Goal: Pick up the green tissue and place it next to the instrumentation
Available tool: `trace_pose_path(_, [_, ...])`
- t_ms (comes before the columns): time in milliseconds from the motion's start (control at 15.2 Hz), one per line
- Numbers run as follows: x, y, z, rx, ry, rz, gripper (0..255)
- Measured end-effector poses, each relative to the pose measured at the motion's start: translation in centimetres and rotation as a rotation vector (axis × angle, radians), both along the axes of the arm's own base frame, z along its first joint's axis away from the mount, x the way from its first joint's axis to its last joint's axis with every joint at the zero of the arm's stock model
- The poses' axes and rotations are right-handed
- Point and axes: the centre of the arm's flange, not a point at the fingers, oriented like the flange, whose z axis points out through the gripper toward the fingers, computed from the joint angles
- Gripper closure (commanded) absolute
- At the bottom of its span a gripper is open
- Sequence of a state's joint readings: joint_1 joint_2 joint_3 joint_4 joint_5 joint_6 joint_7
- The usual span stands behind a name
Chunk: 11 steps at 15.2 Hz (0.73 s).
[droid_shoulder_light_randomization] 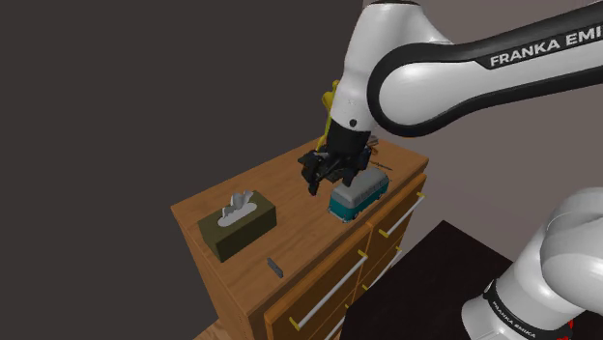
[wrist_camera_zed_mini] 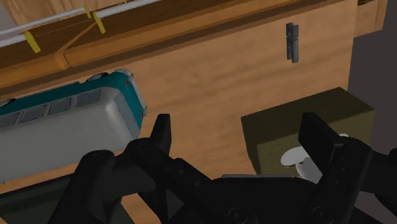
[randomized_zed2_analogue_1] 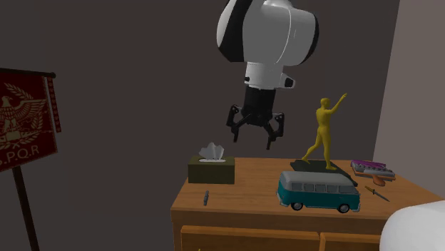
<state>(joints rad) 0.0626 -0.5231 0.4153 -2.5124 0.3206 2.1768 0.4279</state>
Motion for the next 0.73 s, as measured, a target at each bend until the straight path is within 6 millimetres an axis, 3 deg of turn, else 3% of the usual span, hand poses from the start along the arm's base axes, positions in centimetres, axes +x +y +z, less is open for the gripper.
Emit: trace_pose_path(726, [6.4, 10.0, -4.3, 0.12, -0.076, -0.171, 0])
